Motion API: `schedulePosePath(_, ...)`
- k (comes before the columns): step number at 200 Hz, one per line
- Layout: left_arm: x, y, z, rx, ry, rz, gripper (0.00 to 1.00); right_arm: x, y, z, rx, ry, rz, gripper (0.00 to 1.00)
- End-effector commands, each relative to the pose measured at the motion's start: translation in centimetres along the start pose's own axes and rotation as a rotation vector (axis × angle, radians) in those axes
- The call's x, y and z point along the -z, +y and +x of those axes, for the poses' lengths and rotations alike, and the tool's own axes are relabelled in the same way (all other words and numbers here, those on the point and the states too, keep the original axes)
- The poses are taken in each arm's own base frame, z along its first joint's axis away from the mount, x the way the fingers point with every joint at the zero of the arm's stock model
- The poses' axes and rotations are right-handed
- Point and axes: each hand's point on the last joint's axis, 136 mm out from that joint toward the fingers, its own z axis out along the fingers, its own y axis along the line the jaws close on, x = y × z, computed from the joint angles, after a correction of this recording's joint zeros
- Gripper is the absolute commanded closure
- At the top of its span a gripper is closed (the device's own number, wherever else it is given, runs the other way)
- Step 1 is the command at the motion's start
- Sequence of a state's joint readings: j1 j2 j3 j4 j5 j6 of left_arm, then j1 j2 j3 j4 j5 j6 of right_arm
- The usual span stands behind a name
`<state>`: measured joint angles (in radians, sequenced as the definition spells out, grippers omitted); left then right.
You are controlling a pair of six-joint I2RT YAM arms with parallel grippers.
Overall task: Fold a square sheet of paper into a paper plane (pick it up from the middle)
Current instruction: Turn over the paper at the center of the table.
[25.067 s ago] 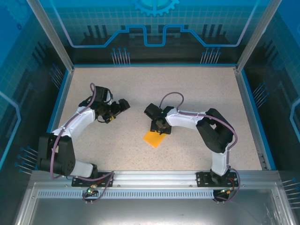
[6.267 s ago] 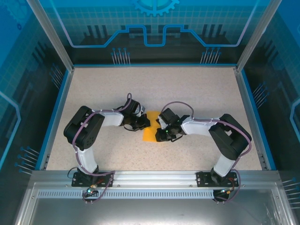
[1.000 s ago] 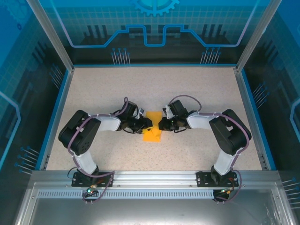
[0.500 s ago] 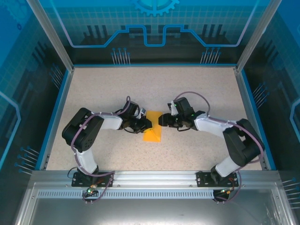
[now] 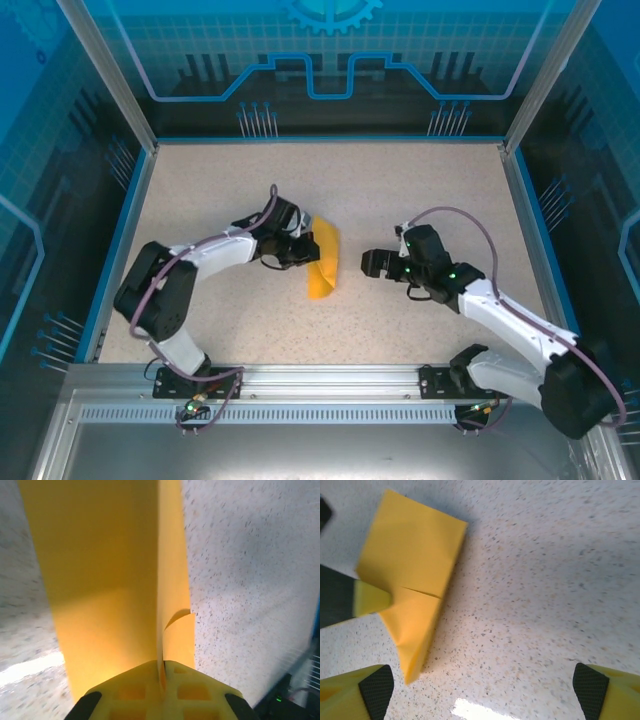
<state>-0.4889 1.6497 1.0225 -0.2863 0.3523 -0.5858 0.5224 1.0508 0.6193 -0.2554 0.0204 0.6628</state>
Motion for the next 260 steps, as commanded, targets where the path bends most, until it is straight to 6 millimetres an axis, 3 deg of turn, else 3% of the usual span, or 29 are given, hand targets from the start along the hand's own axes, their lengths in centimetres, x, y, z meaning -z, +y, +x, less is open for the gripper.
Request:
schedulePosePath(1,4.9,0.6,0.0,-0.166,-0.046,-0.239,0.95,1.5,-2.5,0.4,-0.014,-0.022,0.110,0.01)
schedulePosePath(37,10.0,0.4,-2.4,-0.311,-0.167,-0.522,0.95,3.2,-3.3,-0.1,-0.023,-0.060,0.155,0.01)
schedulePosePath(68,10.6,0.8,-4.2,-0.436,-0.225,-0.776,0.95,4.3,-4.8,-0.1,-0.073,-0.089,0.222,0.01)
schedulePosePath(102,7.2,1.8,-5.5,-0.573,-0.217,-1.057,0.94,4.9,-6.1,0.6,-0.103,-0.072,0.271,0.01)
schedulePosePath(139,1.6,2.0,-5.5,-0.651,-0.167,-1.118,0.95,5.7,-7.4,1.3,-0.141,-0.077,0.303,0.01)
schedulePosePath(180,-2.5,2.0,-3.6,-0.646,-0.107,-1.057,0.94,6.5,-7.9,1.4,-0.165,-0.086,0.300,0.01)
schedulePosePath(219,-6.0,1.7,0.0,-0.554,-0.012,-0.871,0.85,6.1,-8.3,1.6,-0.195,-0.065,0.304,0.01)
schedulePosePath(260,-7.4,0.7,1.8,-0.489,0.035,-0.733,0.72,5.8,-8.2,1.3,-0.217,-0.057,0.293,0.01)
